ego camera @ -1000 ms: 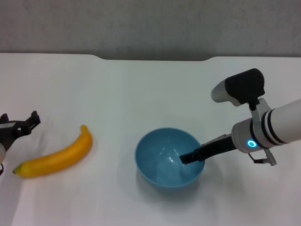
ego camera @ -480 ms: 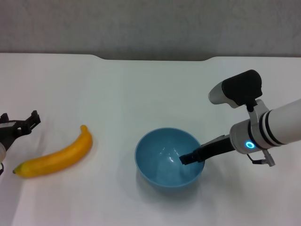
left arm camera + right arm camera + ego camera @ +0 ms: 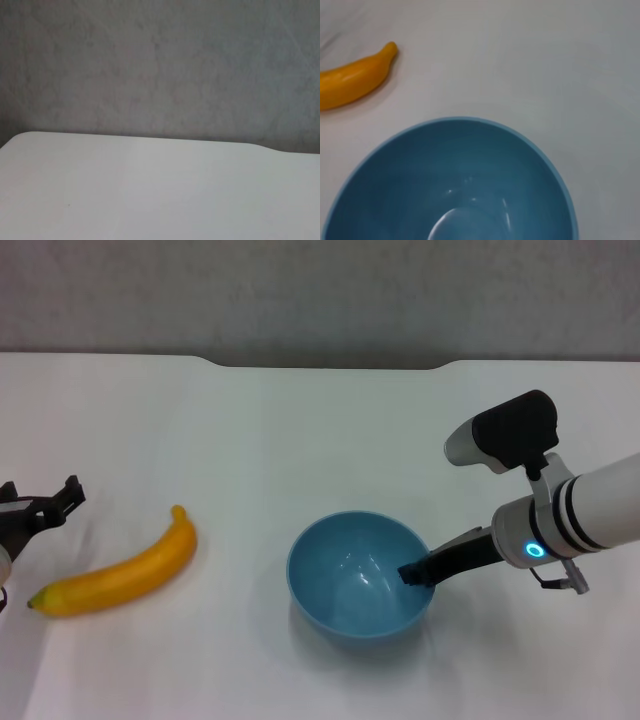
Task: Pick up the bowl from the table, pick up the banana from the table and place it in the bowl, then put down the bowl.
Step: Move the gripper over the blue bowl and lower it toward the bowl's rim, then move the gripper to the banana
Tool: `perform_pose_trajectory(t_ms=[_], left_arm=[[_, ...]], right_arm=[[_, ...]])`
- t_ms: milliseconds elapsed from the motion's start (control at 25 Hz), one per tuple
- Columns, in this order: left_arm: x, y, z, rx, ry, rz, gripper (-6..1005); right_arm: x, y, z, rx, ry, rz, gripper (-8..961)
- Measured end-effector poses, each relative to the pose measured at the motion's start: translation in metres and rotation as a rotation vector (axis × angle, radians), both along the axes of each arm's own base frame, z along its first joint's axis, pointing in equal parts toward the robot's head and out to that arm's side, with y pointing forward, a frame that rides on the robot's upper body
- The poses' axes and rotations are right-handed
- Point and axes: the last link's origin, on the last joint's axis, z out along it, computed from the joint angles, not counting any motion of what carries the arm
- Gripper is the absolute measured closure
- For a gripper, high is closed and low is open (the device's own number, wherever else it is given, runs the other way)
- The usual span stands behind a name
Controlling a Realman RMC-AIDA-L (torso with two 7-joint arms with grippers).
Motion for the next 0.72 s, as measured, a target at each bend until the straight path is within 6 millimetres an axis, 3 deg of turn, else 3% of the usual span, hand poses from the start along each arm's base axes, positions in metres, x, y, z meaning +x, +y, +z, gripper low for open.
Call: perform_pose_trajectory(t_ms=[40,720], left_arm=[[0.0002,0.0002,0.0001,0.0,0.0,0.0,159],[-0.0028,-0.0021,-0.0002,-0.001,0.0,0.009,166]], right_arm=[[0.0006,-0.0002,-0.0007,0.0,-0.007,0.007,582],[0.004,-0.0007,-0.0028,0.056,-0.012,0.04,908]])
